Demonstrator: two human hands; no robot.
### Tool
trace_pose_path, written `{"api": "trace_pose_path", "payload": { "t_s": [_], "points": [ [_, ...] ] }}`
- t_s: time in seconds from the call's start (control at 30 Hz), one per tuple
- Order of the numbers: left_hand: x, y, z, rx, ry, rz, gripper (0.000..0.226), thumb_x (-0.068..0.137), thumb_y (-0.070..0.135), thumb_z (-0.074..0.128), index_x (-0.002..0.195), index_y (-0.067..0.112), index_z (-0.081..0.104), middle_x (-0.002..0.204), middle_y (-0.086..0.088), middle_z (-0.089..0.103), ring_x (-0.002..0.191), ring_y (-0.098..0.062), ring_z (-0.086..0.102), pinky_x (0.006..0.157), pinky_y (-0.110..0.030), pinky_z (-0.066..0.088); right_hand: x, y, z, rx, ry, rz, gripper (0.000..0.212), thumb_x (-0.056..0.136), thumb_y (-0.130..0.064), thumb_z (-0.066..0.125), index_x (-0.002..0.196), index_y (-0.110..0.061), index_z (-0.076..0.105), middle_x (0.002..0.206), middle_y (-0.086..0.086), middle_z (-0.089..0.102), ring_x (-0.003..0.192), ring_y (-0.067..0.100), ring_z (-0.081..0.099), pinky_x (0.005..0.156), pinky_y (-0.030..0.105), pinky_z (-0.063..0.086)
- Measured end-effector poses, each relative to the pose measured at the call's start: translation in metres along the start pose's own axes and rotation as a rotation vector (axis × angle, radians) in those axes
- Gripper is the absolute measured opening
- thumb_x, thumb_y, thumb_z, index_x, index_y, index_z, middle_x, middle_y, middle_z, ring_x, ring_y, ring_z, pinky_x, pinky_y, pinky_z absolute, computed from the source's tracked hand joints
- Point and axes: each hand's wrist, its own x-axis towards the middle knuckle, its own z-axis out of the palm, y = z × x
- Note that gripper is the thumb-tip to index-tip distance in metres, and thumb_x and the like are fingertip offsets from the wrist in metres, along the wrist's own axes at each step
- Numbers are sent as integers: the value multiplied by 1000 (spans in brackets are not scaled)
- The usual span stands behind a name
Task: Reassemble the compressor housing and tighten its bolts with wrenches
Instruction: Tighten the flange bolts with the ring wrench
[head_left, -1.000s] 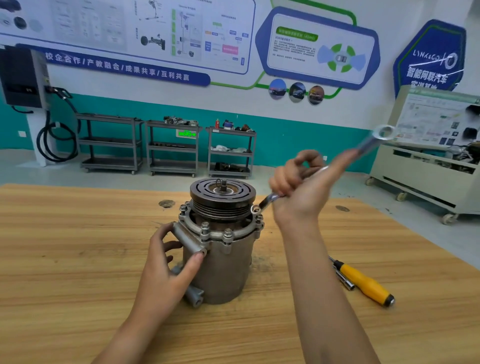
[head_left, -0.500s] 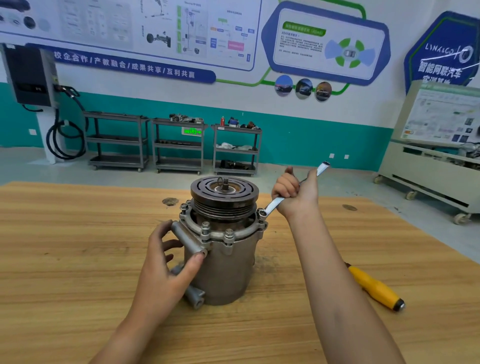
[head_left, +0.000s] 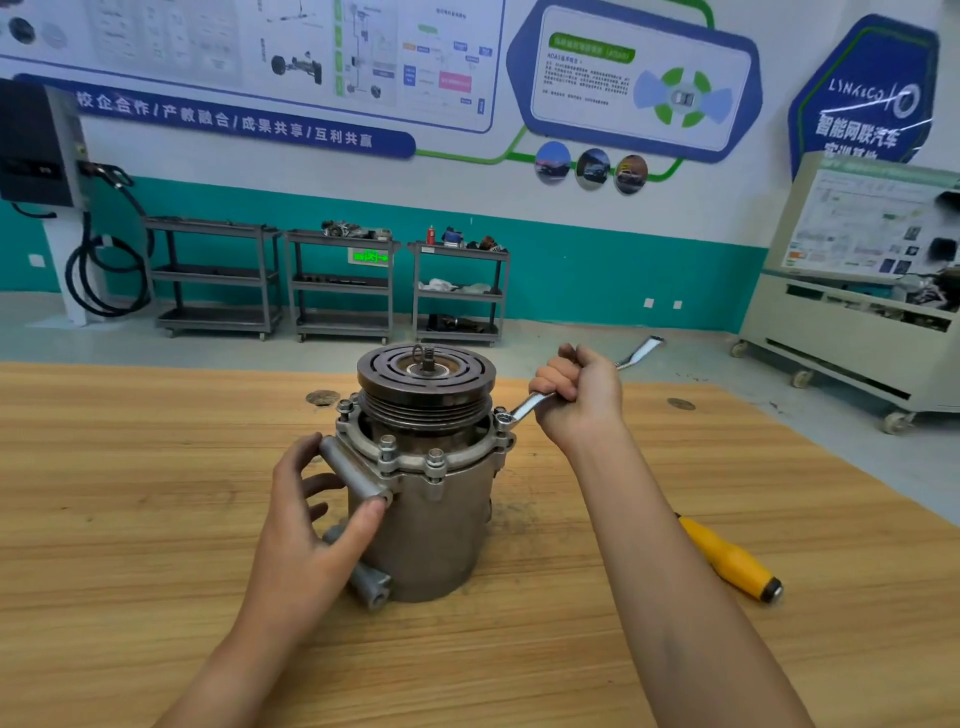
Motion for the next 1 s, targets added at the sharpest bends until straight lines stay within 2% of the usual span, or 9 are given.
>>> {"api": "trace_pose_path", "payload": {
  "t_s": [0.1, 0.23, 0.37, 0.47, 0.57, 0.63, 0.77, 0.87, 1.0],
  "points": [
    [0, 2, 0, -10, 1, -12, 80, 56, 64, 59, 127, 43, 28, 110, 55, 34, 107, 10, 48, 77, -13, 39, -10, 4, -8, 60, 49, -114, 33, 101, -17, 28, 70, -13, 40, 36, -7, 22, 26, 7, 20, 32, 12, 26],
    [0, 3, 0, -19, -3, -16, 79, 55, 64, 59, 126, 44, 28, 109, 55, 34, 106, 7, 49, 76, -14, 40, -29, 11, -23, 172, 91, -231, 29, 99, -16, 32, 71, -14, 42, 39, -7, 24, 28, 8, 22, 36, 12, 33],
    [0, 2, 1, -19, -1, -14, 72, 63, 49, 65, 125, 43, 29, 111, 52, 36, 109, 2, 50, 76, -16, 41, -49, 49, -55, -140, 218, -280, 30, 100, -23, 36, 72, -13, 41, 36, -7, 22, 29, 9, 19, 34, 16, 25],
    [-1, 3, 0, -23, -4, -17, 73, 64, 50, 66, 126, 44, 29, 111, 51, 36, 108, 1, 51, 78, -18, 41, -51, 52, -56, -68, 231, -161, 37, 99, -37, 39, 70, -15, 41, 36, -8, 22, 28, 7, 19, 33, 14, 21],
    [-2, 6, -1, -24, -9, -31, 75, 69, 56, 72, 128, 43, 28, 114, 48, 34, 107, 4, 49, 76, -14, 39, -54, 25, -33, -109, 162, -224, 57, 88, -68, 34, 71, -14, 45, 41, -7, 23, 32, 8, 19, 35, 13, 17],
    [-2, 7, -1, -16, -9, -29, 77, 66, 57, 70, 129, 42, 27, 115, 47, 33, 107, 7, 48, 75, -12, 39, -54, 11, -18, -190, 83, -272, 67, 86, -74, 24, 72, -12, 47, 41, -6, 23, 33, 9, 20, 37, 12, 17],
    [0, 10, -3, -32, -14, -44, 81, 55, 59, 62, 126, 45, 27, 113, 48, 37, 107, 12, 47, 75, -11, 38, -53, -6, 9, -199, -14, -297, 51, 96, -56, 33, 69, -14, 46, 40, -8, 25, 31, 6, 23, 32, 14, 19],
    [3, 9, -6, -33, 15, -28, 84, 51, 56, 67, 126, 42, 30, 119, 30, 44, 108, 9, 47, 81, -14, 38, -49, -12, 25, -137, -77, -319, 36, 100, -39, 39, 76, -14, 48, 41, -9, 27, 32, 4, 26, 31, 15, 24],
    [6, 6, -6, -33, 23, -5, 83, 54, 51, 77, 123, 41, 33, 118, 22, 47, 110, 1, 50, 81, -17, 39, -37, -15, 38, -8, -107, -345, 36, 100, -41, 36, 84, -15, 53, 41, -9, 22, 31, 4, 19, 29, 16, 18]
  ]
}}
